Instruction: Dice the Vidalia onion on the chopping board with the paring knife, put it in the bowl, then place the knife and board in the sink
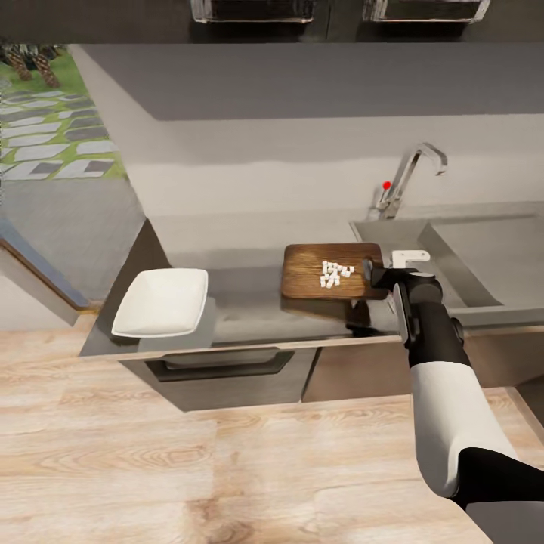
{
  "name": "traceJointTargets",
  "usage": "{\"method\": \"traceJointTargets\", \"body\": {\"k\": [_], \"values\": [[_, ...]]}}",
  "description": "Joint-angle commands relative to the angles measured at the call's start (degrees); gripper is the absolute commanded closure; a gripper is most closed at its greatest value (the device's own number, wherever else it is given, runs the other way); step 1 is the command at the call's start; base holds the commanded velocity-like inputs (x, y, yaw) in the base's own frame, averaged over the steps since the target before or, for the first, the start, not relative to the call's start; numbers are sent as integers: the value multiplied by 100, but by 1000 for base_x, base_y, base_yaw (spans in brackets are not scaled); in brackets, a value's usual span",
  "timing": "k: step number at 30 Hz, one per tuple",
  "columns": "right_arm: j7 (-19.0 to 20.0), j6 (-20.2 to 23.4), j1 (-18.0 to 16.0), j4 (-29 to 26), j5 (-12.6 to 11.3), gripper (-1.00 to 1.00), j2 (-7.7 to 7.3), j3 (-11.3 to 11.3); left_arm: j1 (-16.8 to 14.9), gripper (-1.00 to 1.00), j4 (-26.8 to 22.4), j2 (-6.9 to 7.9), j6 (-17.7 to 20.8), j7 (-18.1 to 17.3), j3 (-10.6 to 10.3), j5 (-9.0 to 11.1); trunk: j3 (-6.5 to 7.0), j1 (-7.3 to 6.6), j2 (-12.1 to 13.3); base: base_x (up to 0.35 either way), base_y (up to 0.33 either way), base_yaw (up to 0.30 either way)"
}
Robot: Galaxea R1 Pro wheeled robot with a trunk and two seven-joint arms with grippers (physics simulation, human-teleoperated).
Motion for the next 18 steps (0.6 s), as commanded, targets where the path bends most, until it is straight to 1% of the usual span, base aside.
{"method": "traceJointTargets", "body": {"k": [1, 6, 10, 13, 18], "values": [[30, 28, -5, -7, 35, 100, 7, -15, 1, -100, -12, 8, -7, 44, -49, 29, 1, 4, -10, 0, 290, 0], [18, 34, -5, -4, 60, 100, 13, -14, 1, -100, -12, 8, -7, 44, -49, 29, 46, 4, -10, 0, 296, 0], [29, 35, -5, -4, 306, 100, 30, -14, -1, -100, -12, 8, -7, 44, -49, 29, 82, 4, -10, 0, 252, 0], [33, 41, -5, -4, 372, 100, 36, -12, -1, -100, -12, 8, -7, 44, -49, 29, 109, 4, -10, 0, 55, 0], [34, 43, -5, -1, 385, 100, 37, -6, -1, -100, -12, 8, -7, 43, -49, 29, 154, 4, -10, 0, 9, 0]]}}
